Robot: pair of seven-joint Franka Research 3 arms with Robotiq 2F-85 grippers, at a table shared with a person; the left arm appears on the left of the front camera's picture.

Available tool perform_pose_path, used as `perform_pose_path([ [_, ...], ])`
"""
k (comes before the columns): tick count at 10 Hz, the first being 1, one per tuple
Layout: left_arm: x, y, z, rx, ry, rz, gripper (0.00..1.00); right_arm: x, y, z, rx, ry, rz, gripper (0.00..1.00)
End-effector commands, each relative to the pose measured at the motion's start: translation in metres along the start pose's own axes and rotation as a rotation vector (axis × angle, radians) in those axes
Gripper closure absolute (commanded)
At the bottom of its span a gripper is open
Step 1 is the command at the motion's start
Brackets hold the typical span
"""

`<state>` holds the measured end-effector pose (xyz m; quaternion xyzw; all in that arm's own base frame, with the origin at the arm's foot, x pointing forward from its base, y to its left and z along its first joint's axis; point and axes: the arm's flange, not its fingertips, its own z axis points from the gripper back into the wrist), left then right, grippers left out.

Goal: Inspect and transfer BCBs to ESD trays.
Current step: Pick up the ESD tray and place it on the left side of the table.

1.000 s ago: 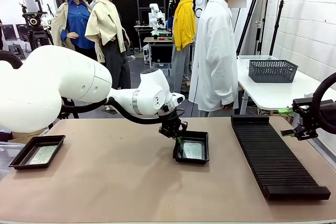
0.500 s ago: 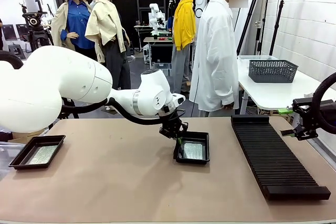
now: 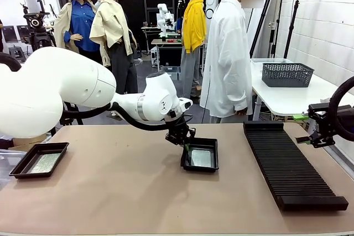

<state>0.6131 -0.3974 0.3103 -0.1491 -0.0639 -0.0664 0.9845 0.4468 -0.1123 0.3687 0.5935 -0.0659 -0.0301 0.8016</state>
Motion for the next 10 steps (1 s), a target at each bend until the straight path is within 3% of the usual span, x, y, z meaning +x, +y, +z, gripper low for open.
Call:
perform_pose_path([
  [1, -0.013, 0.017, 0.017, -0.021, 0.014, 0.04, 1.0, -0.003, 0.001, -0.001, -0.009, -0.008, 0.0, 0.0],
  [4, -0.019, 0.039, 0.029, -0.02, 0.022, 0.071, 1.0, -0.003, 0.001, -0.001, -0.009, -0.008, 0.0, 0.0],
  [10, -0.036, 0.088, 0.045, 0.13, -0.021, 0.057, 1.0, -0.003, 0.001, -0.001, -0.009, -0.008, 0.0, 0.0],
])
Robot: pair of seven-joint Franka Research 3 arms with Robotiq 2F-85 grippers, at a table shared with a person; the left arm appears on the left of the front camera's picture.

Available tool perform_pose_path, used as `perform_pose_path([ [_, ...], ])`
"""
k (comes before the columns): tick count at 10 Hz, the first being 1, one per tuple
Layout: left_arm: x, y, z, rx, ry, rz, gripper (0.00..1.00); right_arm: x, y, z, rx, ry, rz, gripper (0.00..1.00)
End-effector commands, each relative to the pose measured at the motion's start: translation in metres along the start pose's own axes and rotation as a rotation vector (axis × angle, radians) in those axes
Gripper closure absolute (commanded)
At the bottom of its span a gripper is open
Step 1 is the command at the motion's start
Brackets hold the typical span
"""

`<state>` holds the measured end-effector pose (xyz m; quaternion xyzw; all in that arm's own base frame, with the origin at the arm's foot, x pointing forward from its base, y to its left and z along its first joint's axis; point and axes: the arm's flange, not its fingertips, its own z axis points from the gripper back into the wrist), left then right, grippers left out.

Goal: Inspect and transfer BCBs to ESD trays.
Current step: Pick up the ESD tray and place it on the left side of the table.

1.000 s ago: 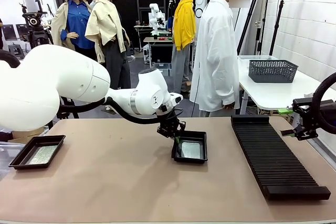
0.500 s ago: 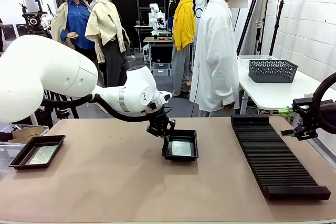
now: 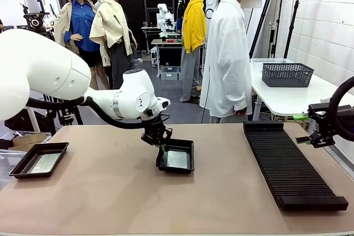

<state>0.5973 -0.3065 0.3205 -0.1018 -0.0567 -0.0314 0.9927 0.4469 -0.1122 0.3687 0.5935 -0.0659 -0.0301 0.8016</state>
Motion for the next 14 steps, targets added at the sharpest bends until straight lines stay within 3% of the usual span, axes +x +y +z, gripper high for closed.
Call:
perform_pose_path([
  [1, -0.014, 0.017, 0.008, 0.045, -0.038, -0.012, 1.0, -0.003, 0.001, -0.001, -0.009, -0.008, 0.0, 0.0],
  [14, -0.04, 0.17, 0.048, 0.076, 0.032, 0.063, 1.0, -0.003, 0.001, -0.001, -0.009, -0.008, 0.0, 0.0],
])
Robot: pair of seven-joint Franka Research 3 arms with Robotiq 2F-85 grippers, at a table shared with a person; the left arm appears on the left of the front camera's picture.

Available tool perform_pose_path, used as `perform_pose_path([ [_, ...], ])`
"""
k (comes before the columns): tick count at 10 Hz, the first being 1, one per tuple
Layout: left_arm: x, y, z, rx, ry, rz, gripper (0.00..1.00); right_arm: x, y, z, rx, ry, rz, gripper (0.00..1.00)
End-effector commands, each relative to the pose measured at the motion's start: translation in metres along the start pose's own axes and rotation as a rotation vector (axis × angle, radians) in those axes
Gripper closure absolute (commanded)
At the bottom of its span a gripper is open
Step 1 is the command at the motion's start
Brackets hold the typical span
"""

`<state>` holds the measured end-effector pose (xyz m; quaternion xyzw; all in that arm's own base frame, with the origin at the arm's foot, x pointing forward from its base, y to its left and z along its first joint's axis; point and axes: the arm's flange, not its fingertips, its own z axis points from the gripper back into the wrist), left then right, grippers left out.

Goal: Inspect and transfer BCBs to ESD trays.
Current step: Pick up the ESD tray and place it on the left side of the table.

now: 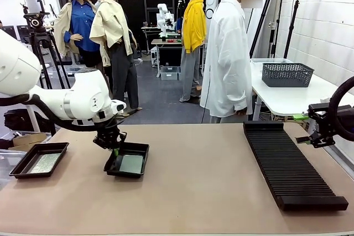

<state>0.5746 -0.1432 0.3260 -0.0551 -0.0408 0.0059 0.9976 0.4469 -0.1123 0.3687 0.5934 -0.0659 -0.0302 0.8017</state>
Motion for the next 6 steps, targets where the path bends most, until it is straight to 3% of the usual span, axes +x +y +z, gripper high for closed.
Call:
perform_pose_path([
  [1, -0.01, 0.028, 0.006, -0.025, 0.011, -0.011, 1.0, -0.003, 0.001, -0.001, -0.008, -0.007, 0.0, 0.0],
  [6, -0.021, 0.088, 0.009, -0.032, 0.022, -0.047, 1.0, -0.003, 0.001, -0.001, -0.008, -0.007, 0.0, 0.0],
])
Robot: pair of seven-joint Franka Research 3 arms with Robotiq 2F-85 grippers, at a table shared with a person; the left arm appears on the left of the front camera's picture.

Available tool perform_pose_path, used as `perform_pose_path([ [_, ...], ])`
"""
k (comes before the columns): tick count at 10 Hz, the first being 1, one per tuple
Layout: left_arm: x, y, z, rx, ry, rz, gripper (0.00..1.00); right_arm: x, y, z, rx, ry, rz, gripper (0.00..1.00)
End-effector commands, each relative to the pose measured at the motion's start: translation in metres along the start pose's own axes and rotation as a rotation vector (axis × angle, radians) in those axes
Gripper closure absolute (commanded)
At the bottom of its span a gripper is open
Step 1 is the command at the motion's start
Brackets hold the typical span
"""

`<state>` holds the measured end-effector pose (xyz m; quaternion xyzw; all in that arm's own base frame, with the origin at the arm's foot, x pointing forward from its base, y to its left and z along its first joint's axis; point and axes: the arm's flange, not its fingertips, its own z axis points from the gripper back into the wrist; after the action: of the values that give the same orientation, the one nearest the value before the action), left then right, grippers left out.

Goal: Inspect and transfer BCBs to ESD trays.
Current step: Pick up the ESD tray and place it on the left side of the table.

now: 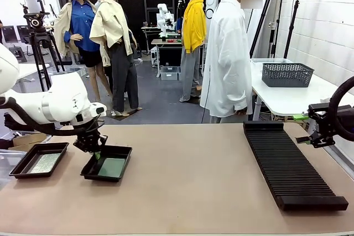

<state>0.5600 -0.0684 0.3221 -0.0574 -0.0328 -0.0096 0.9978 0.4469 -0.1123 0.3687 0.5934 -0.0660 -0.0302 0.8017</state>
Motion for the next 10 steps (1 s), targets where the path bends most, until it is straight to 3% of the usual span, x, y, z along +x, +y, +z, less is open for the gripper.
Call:
perform_pose_path([
  [1, -0.009, 0.025, 0.005, -0.032, 0.0, -0.025, 1.0, -0.003, 0.001, -0.001, -0.008, -0.007, 0.0, 0.0],
  [6, -0.015, 0.068, 0.005, -0.071, -0.026, -0.004, 1.0, -0.003, 0.001, -0.001, -0.008, -0.007, 0.0, 0.0],
  [10, -0.015, 0.083, 0.007, -0.095, -0.04, 0.007, 1.0, -0.003, 0.001, -0.001, -0.008, -0.007, 0.0, 0.0],
])
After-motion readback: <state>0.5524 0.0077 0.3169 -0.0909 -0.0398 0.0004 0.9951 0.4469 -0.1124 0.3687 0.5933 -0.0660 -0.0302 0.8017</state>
